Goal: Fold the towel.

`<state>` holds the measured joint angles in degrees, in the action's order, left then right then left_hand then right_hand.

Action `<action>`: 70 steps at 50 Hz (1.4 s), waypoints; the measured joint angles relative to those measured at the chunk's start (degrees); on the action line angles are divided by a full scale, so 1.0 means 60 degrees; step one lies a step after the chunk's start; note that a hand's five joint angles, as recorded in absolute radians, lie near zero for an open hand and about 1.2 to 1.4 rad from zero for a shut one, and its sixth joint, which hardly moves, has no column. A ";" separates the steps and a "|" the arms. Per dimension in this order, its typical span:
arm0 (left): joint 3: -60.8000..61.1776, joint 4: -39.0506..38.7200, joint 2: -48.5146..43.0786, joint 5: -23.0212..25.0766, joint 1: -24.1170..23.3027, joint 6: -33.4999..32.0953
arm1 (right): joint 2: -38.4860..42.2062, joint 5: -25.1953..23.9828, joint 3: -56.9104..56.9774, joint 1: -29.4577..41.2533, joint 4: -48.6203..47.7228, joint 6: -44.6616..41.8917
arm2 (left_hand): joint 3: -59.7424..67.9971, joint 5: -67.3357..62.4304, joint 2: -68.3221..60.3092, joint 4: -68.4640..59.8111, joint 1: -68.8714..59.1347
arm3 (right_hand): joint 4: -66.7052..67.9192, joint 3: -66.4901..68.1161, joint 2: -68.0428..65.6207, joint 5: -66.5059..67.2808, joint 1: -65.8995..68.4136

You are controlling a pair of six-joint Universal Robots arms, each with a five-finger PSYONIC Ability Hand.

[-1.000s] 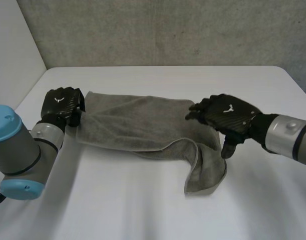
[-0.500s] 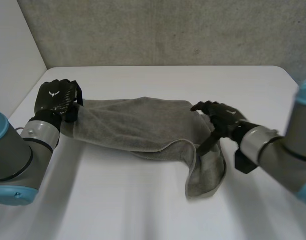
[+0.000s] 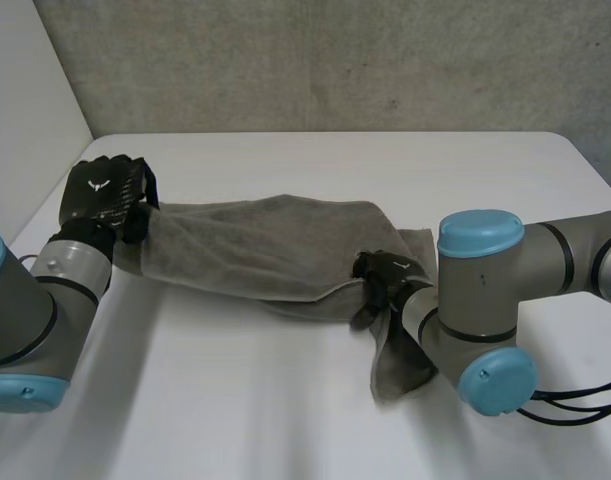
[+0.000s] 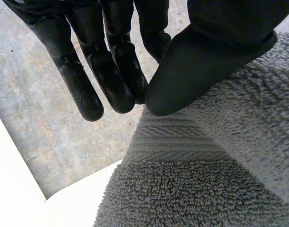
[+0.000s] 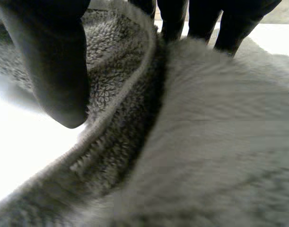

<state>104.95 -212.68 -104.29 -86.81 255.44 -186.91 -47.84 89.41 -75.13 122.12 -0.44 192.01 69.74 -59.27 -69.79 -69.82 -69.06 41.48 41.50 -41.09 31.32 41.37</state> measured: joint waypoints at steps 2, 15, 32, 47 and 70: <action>0.0000 -0.0001 0.0013 -0.0007 0.0044 0.0003 | -0.0121 0.0235 -0.0124 -0.0031 -0.0156 -0.0041 | 0.0000 0.0000 0.0000 0.0000 0.0000 | 0.0314 0.0323 -0.0331 0.0308 0.0323; 0.0001 -0.0015 0.0128 -0.0020 0.0368 0.0013 | -0.1897 0.1014 -0.2053 -0.0703 -0.1690 -0.1711 | 0.0000 0.0000 0.0000 0.0000 0.0000 | 0.2090 0.2092 -0.2124 0.1952 0.2181; 0.0028 -0.0010 0.0198 -0.0028 0.0405 0.0020 | -0.2349 -0.0369 -0.2841 -0.1640 -0.1402 -0.2358 | 0.0000 -0.0001 0.0000 0.0001 0.0000 | 0.4060 0.3954 -0.4046 0.4030 0.4144; 0.0145 -0.0014 0.0269 -0.0019 0.0392 0.0019 | -0.2500 -0.0834 -0.2936 -0.1553 -0.1141 -0.2677 | 0.0000 0.0000 0.0000 0.0001 0.0000 | 0.4215 0.4205 -0.4423 0.4226 0.4397; 0.0023 0.1193 0.2995 0.0793 0.0409 -0.0036 | -0.6644 -0.3326 -0.0836 -0.2568 0.2242 -0.5685 | 0.0000 -0.0002 0.0000 0.0001 -0.0001 | 0.5873 0.5825 -0.5748 0.5739 0.5648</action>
<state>105.09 -205.52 -86.31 -82.05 257.89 -187.13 -87.70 69.45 -80.14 106.71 13.01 157.90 69.74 -59.28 -69.79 -69.81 -69.06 76.72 76.45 -75.57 65.75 75.26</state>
